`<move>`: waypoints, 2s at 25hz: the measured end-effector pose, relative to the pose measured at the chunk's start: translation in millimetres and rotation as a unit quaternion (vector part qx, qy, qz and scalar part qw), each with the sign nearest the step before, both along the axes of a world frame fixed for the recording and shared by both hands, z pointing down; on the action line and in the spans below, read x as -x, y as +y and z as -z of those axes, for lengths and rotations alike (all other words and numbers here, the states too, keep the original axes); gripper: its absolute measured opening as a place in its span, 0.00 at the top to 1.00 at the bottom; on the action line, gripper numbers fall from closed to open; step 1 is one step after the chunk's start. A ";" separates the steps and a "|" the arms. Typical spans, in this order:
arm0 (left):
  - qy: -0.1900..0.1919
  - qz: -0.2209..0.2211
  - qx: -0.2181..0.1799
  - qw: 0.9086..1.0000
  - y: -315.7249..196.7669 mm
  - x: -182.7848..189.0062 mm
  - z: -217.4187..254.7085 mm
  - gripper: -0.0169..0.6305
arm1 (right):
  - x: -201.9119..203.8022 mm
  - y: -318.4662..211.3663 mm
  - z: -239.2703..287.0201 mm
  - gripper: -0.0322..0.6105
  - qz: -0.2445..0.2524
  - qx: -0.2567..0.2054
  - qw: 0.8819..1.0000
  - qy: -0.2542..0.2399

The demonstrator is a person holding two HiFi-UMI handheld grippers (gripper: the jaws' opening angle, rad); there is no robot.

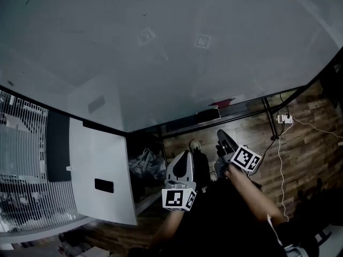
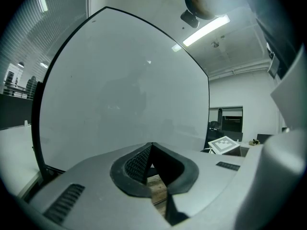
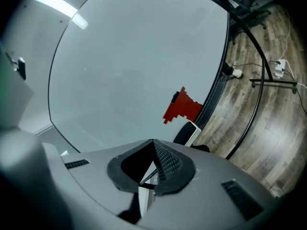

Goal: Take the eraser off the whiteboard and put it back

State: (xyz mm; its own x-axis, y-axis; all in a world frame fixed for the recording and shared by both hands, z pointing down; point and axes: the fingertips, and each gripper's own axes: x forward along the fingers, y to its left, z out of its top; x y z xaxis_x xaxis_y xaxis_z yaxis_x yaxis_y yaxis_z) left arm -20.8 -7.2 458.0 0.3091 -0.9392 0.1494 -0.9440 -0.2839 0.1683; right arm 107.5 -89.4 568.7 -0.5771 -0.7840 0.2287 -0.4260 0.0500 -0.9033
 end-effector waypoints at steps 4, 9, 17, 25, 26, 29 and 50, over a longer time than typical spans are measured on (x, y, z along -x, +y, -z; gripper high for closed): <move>-0.011 0.012 0.001 1.000 20.3 -0.3 9.5 0.97 | -0.3 16.1 33.1 0.93 0.030 -0.061 0.996 0.053; -0.017 0.031 -0.007 0.999 33.3 5.7 26.3 0.97 | -0.8 32.4 84.2 0.93 0.050 -0.170 0.970 0.165; -0.010 0.029 -0.026 0.999 37.8 19.4 43.1 0.97 | 1.2 56.9 140.8 0.93 0.040 -0.271 0.919 0.283; -0.029 0.003 -0.049 0.998 50.7 37.2 58.2 0.97 | 14.2 91.8 152.5 0.93 0.029 -0.288 0.903 0.319; -0.025 0.003 -0.048 0.999 52.7 40.6 57.4 0.97 | 18.6 96.3 151.8 0.93 0.029 -0.281 0.905 0.318; -0.013 0.001 -0.040 0.999 58.2 47.7 50.6 0.97 | 30.7 107.9 151.8 0.93 0.034 -0.279 0.905 0.318; 0.009 -0.027 -0.028 0.999 61.6 46.7 36.7 0.97 | 41.7 124.1 152.0 0.93 0.046 -0.303 0.891 0.335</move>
